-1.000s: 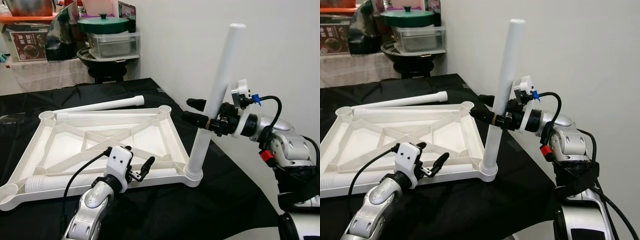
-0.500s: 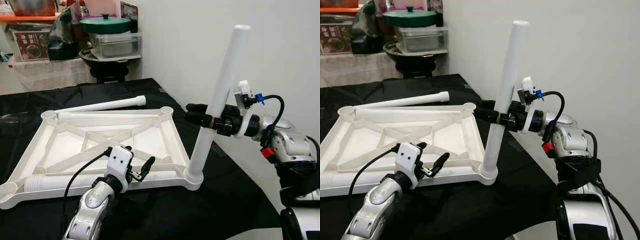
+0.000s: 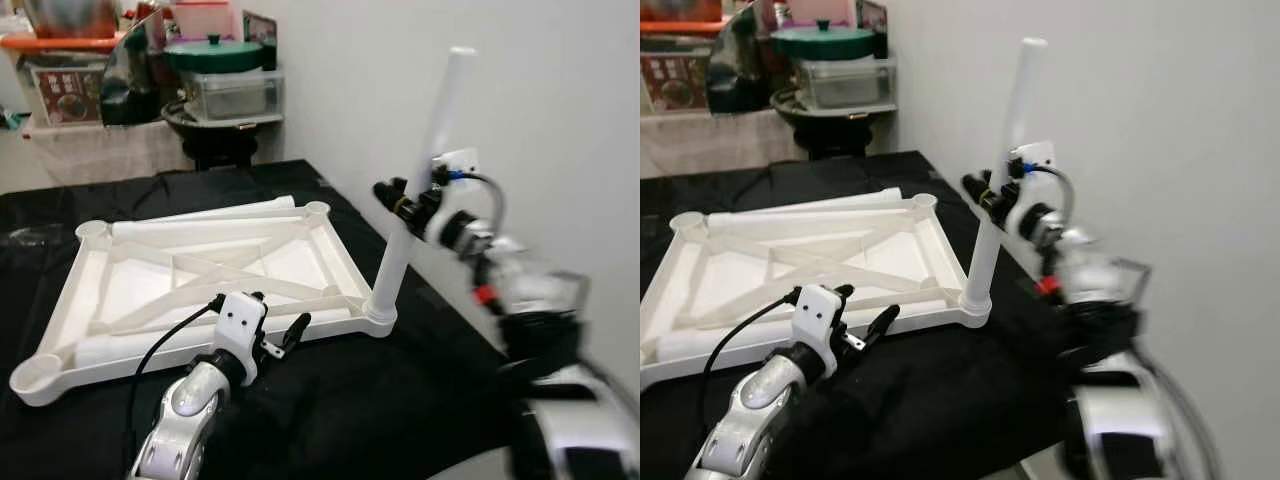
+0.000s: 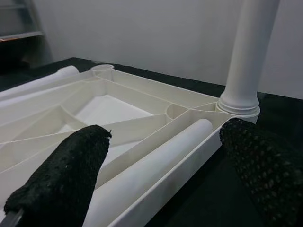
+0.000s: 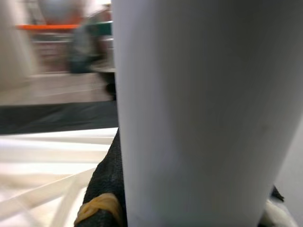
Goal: Building children table
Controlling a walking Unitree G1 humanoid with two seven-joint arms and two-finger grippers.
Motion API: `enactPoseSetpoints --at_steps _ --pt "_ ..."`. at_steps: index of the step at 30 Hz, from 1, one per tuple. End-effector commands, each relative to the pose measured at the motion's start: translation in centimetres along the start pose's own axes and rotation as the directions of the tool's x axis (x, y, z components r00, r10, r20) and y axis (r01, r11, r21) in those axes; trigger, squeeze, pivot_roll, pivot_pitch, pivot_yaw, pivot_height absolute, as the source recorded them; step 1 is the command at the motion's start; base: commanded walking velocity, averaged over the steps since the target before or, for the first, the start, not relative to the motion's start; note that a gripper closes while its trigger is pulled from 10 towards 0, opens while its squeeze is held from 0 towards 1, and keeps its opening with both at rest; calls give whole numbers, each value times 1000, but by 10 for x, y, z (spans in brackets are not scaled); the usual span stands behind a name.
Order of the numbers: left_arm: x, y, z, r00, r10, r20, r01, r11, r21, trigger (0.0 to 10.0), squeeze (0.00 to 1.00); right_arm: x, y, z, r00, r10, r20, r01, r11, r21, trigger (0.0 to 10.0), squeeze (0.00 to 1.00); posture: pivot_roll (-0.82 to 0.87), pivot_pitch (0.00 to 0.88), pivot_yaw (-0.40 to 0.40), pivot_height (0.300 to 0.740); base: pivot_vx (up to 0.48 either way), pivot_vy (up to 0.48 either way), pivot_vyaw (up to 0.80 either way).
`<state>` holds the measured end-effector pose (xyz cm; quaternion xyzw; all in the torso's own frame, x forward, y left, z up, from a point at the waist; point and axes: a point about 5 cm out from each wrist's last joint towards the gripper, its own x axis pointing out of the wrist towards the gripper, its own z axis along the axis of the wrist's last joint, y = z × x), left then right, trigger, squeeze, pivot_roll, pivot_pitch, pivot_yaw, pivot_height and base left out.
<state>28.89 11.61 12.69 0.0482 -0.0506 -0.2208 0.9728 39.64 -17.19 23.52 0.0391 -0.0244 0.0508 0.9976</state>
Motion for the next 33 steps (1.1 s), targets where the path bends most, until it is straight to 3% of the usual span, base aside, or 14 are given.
enactPoseSetpoints --at_steps 1,6,8,9,10,11,12,15,16,21,22,26,30,33 --pt "1 -2 -2 1000 -10 -16 10 1000 7 10000 0 -11 -20 -47 964 -227 -141 229 973 -5 0 0 54 0 -55 740 0 0 0" --pt "4 0 0 1000 -16 -12 16 1000 15 10000 0 -22 22 -79 934 -269 -235 292 954 70 0 0 59 0 -53 740 0 0 0" --pt "2 5 0 1000 -3 -17 3 1000 21 10000 0 -34 67 -87 963 -73 -258 98 992 86 0 0 60 0 -65 740 0 0 0" --pt "2 5 0 1000 -3 -17 3 1000 21 10000 0 -34 67 -87 963 -73 -258 98 992 86 0 0 60 0 -65 740 0 0 0" --pt "0 5 -2 1000 2 -19 -1 1000 21 10000 0 -36 78 -85 967 13 -254 7 997 76 2078 0 61 0 -65 740 0 0 0" --pt "-1 5 -2 1000 4 -21 -4 1000 21 10000 0 -38 83 -83 966 58 -250 -43 997 65 2078 0 61 0 -65 740 0 0 0" --pt "-1 2 -3 1000 3 -22 -3 1000 16 10000 0 -36 86 -77 974 67 -217 -56 997 57 10000 0 58 0 -64 740 0 0 0" --pt "-1 0 -4 1000 0 -23 1 1000 13 10000 0 -35 88 -66 976 141 -165 -135 990 49 10000 0 52 0 -60 740 0 0 0" --pt "-1 -1 -4 1000 -3 -24 3 1000 12 10000 0 -33 84 -61 980 137 -143 -131 990 51 10000 1000 49 0 -57 740 0 0 0" --pt "2 -1 -4 1000 -9 -24 9 1000 14 10000 0 -28 72 -47 985 134 -105 -131 991 40 10000 1000 43 0 -53 740 0 0 0" --pt "4 1 -2 1000 -12 -19 12 1000 16 10000 0 -27 66 -27 959 280 -48 -280 960 4 10000 0 43 0 -51 740 0 0 0" --pt "5 1 -1 1000 -13 -18 13 1000 16 10000 0 -31 62 -12 906 422 -25 -423 905 -36 10000 0 41 0 -50 740 0 0 0" --pt "4 2 -3 1000 -11 -21 12 1000 19 10000 0 -41 32 15 749 662 -27 -659 740 -133 10000 0 45 0 -58 740 0 0 0" --pt "4 2 -3 1000 -9 -21 9 1000 18 10000 0 -43 23 22 707 707 -26 -702 697 -147 10000 0 45 0 -59 740 0 0 0"
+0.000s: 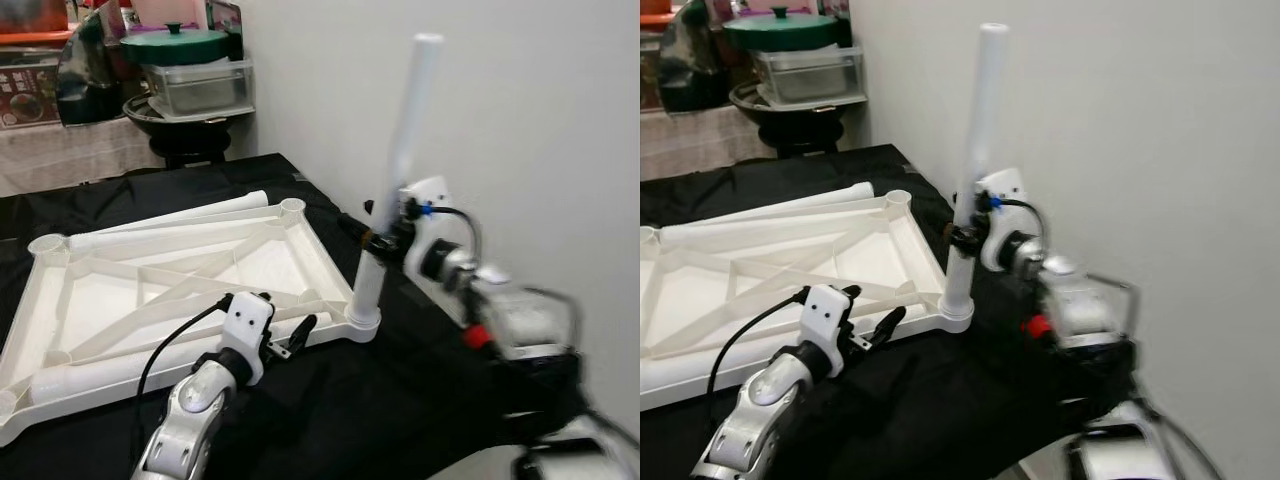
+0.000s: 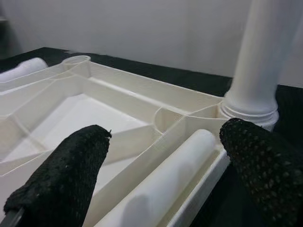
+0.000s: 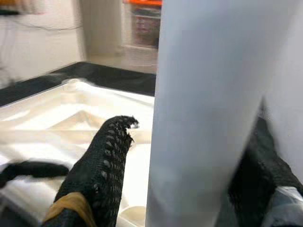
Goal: Building children table
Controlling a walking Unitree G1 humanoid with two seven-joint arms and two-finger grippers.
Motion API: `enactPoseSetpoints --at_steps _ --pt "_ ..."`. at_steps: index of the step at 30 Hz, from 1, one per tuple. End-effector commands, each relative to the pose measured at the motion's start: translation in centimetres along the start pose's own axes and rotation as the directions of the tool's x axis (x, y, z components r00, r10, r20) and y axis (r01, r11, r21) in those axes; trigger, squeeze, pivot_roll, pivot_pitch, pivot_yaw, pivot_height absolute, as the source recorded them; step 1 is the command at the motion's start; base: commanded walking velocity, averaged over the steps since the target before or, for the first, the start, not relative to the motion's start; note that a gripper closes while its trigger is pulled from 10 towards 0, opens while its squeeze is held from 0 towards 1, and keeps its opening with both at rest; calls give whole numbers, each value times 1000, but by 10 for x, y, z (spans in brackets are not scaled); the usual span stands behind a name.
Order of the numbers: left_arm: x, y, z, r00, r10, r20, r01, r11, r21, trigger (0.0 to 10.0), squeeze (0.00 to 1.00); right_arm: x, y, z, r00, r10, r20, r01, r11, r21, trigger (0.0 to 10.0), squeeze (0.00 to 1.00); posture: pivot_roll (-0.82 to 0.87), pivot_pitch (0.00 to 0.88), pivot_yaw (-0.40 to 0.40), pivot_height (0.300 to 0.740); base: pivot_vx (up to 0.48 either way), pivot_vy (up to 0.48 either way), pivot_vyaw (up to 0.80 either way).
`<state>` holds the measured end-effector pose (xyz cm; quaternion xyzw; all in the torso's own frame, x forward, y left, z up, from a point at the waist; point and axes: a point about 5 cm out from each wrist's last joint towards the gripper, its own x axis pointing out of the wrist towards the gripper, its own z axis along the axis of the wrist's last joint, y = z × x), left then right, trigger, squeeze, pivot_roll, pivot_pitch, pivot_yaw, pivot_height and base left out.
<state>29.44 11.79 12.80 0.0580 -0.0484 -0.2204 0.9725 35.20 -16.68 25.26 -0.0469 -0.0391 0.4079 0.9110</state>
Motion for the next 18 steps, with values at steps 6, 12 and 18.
enactPoseSetpoints --at_steps 6,12,18 --pt "-2 -4 -4 1000 -6 -13 6 1000 -2 10000 0 -10 -6 12 980 198 27 -197 980 -28 10000 0 55 0 -67 740 0 0 0" --pt "-3 -1 -4 1000 -1 -14 1 1000 1 10000 0 -8 -8 2 970 243 -20 -243 970 -14 10000 0 64 0 -72 740 0 0 0" --pt "-3 -1 -3 1000 -1 -15 1 1000 3 10000 0 -4 -4 -6 956 290 -28 -290 957 2 8941 0 67 0 -72 740 0 0 0"
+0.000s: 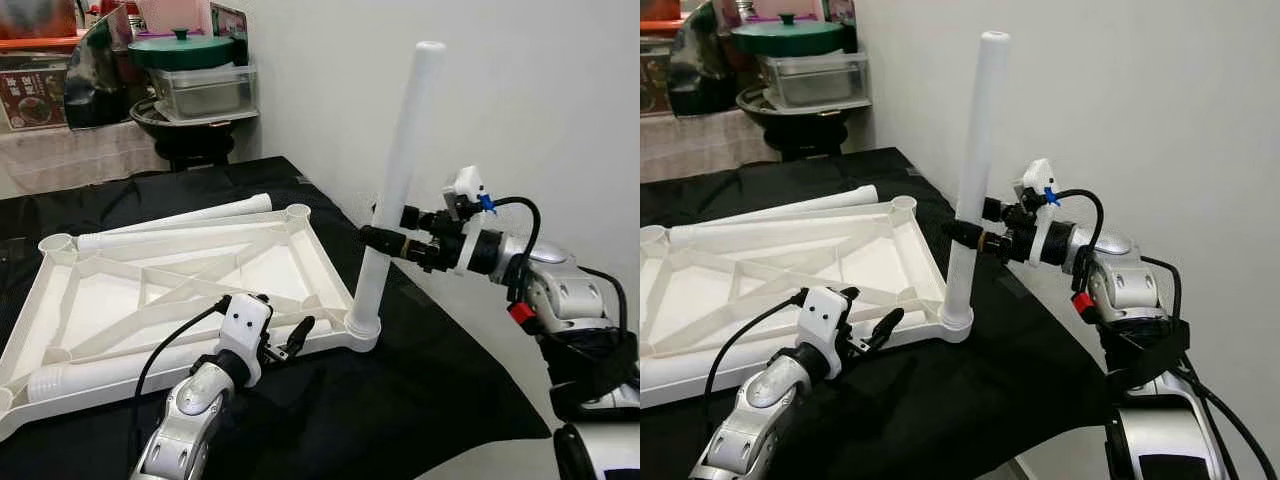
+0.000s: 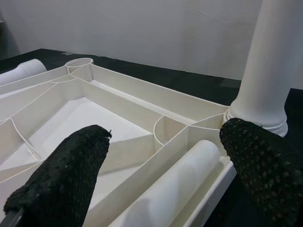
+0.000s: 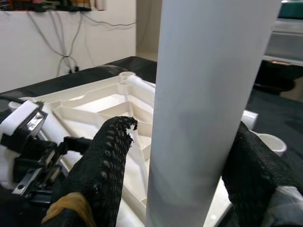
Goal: Building children table
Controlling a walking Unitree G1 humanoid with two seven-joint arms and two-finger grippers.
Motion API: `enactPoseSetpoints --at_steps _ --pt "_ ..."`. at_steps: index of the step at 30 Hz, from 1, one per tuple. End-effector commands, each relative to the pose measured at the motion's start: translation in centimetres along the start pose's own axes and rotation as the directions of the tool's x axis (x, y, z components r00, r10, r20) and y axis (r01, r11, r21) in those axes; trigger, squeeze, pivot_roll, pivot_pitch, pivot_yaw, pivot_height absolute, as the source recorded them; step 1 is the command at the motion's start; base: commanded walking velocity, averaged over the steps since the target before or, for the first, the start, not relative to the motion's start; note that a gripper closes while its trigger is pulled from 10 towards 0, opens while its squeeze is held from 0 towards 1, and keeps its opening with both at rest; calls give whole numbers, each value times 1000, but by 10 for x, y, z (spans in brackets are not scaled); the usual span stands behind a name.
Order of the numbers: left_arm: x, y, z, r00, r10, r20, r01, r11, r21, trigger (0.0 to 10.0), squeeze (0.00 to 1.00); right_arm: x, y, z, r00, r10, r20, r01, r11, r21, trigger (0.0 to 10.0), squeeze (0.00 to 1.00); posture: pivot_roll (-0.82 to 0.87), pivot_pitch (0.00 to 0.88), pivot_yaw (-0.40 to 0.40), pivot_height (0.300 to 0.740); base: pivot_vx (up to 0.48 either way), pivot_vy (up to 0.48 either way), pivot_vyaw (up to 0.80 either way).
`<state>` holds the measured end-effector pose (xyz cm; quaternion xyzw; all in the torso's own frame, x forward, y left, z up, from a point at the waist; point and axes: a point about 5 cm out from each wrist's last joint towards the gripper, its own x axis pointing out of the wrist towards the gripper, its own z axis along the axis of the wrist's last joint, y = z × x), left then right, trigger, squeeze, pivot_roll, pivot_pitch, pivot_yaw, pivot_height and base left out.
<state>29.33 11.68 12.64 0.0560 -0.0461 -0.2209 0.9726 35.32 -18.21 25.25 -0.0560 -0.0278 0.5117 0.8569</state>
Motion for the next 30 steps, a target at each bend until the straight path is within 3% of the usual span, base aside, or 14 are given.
enactPoseSetpoints --at_steps 1,2,8,9,10,13,18,20,21,22,23,25,28,30 --pt "-3 0 -2 1000 0 -12 0 1000 8 10000 0 8 5 -5 998 59 -15 -59 998 3 8941 0 67 0 -72 740 0 0 0" --pt "-3 0 -2 1000 1 -12 0 1000 8 10000 0 8 4 -5 998 55 -17 -55 998 1 10000 0 66 0 -74 740 0 0 0" --pt "-2 -1 -2 1000 0 -11 0 1000 5 10000 0 10 1 -5 999 45 -5 -45 999 8 10000 0 63 0 -74 740 0 0 0" --pt "-2 -1 -2 1000 -1 -10 1 1000 4 10000 0 11 -2 -5 1000 13 -1 -13 1000 16 3020 0 63 0 -74 740 0 0 0" --pt "-2 -3 -2 1000 -3 -10 3 1000 2 10000 0 12 -8 -6 999 -49 -8 49 998 30 0 0 60 0 -74 740 0 0 0" --pt "-2 -3 -3 1000 -4 -11 4 1000 1 10000 0 12 -14 -7 990 -137 -14 138 990 24 0 0 59 0 -74 740 0 0 0" --pt "-4 -1 -4 1000 0 -14 0 1000 3 10000 0 13 -32 -18 887 -445 -125 453 891 35 0 0 57 0 -75 740 0 0 0" --pt "-4 -1 -3 1000 2 -14 -2 1000 4 10000 0 8 -40 -21 740 -659 -134 668 744 34 0 0 56 0 -77 740 0 0 0" --pt "-4 -1 -3 1000 3 -14 -3 1000 3 10000 0 2 -44 -21 598 -794 -112 801 592 83 0 0 61 0 -81 740 0 0 0" --pt "-4 -1 -3 1000 3 -14 -3 1000 3 10000 0 2 -44 -21 598 -794 -112 801 592 83 0 0 61 0 -81 740 0 0 0" --pt "-5 -1 -3 1000 5 -13 -5 1000 2 10000 0 -1 -35 -26 454 -883 -121 886 432 170 0 0 62 0 -81 740 0 0 0" --pt "-5 -1 -3 1000 6 -14 -6 1000 2 10000 0 0 -26 -29 437 -890 -131 891 408 196 0 0 62 0 -81 740 0 0 0" --pt "-5 -2 -4 1000 -4 -20 4 1000 2 10000 0 41 43 -35 560 -813 -161 822 522 228 0 0 53 0 -66 740 0 0 0" --pt "-5 -2 -4 1000 -6 -20 6 1000 3 10000 0 51 59 -35 611 -774 -164 785 567 248 0 0 50 0 -62 740 0 0 0"
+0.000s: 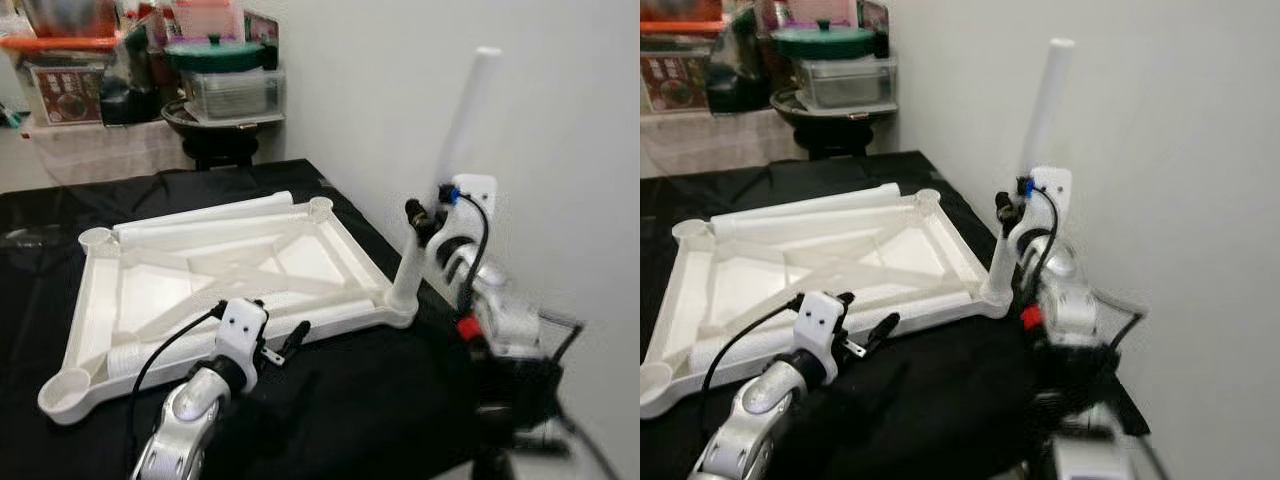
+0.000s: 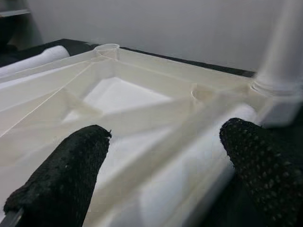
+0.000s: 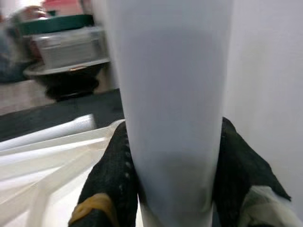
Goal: Building children table
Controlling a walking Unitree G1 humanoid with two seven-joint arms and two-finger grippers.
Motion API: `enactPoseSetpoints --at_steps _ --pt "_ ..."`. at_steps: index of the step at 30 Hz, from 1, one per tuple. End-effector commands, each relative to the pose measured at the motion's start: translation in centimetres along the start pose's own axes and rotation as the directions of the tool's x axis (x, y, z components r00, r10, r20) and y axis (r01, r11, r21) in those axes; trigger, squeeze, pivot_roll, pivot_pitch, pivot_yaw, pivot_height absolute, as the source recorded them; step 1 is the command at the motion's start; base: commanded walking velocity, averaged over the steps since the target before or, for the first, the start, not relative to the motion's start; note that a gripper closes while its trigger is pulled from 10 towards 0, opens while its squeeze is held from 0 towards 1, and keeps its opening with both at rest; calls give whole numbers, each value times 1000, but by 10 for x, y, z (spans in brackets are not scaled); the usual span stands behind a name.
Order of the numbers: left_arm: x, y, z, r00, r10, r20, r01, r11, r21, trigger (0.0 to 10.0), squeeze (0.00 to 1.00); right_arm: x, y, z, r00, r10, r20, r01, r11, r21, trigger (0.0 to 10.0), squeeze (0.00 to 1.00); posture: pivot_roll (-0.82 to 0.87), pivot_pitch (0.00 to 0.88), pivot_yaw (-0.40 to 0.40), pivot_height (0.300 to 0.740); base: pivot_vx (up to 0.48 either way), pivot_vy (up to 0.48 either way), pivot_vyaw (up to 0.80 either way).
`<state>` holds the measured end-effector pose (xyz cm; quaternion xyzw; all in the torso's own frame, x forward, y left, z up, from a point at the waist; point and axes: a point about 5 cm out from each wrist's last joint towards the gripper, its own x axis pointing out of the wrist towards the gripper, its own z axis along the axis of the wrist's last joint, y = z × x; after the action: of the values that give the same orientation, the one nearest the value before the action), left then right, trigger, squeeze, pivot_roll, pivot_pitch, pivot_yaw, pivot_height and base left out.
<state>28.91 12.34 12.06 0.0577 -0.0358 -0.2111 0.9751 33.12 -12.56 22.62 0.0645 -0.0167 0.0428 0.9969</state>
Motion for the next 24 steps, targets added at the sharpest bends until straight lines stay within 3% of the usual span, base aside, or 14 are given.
enactPoseSetpoints --at_steps 1,6,7,9,10,12,13,18,20,21,22,23,24 --pt "4 -5 2 1000 -26 3 26 1000 5 10000 0 -5 24 -20 986 114 -122 -108 993 56 10000 0 48 0 -59 740 0 0 0" --pt "6 -5 4 1000 -28 7 28 1000 6 10000 0 0 29 -7 983 173 -53 -170 983 66 10000 0 48 0 -60 740 0 0 0" --pt "6 -5 4 1000 -29 7 28 1000 6 10000 0 3 27 -1 985 172 -23 -170 983 75 10000 1000 44 0 -57 740 0 0 0" --pt "6 -5 3 1000 -29 8 29 1000 6 10000 0 7 22 11 986 168 13 -169 981 94 10000 1000 45 0 -59 740 0 0 0" --pt "6 -5 3 1000 -27 8 27 1000 4 10000 0 13 14 23 970 240 42 -242 968 71 10000 0 48 0 -63 740 0 0 0" --pt "6 -6 3 1000 -26 9 26 1000 3 10000 0 15 11 28 957 285 52 -288 957 46 10000 0 48 0 -63 740 0 0 0" --pt "5 -6 3 1000 -23 8 23 1000 2 10000 0 14 3 37 939 338 71 -338 941 -12 10000 0 51 0 -66 740 0 0 0" --pt "4 -4 2 1000 -19 7 19 1000 4 10000 0 12 -6 46 924 379 57 -372 923 -102 10000 0 54 0 -70 740 0 0 0" --pt "3 -2 2 1000 -14 6 14 1000 6 10000 0 12 -10 47 882 471 25 -462 872 -160 10000 0 58 0 -73 740 0 0 0" --pt "3 -2 2 1000 -14 6 14 1000 6 10000 0 12 -10 47 882 471 25 -462 872 -160 10000 0 58 0 -73 740 0 0 0" --pt "3 -2 2 1000 -13 5 12 1000 6 10000 0 11 -13 47 840 542 19 -530 827 -186 10000 0 57 0 -72 740 0 0 0" --pt "3 -2 2 1000 -13 5 12 1000 6 10000 0 11 -13 47 840 542 19 -530 827 -186 10000 0 57 0 -72 740 0 0 0" --pt "4 -2 2 1000 -14 6 14 1000 7 10000 0 7 -18 44 761 648 8 -632 745 -213 10000 0 57 0 -72 740 0 0 0"
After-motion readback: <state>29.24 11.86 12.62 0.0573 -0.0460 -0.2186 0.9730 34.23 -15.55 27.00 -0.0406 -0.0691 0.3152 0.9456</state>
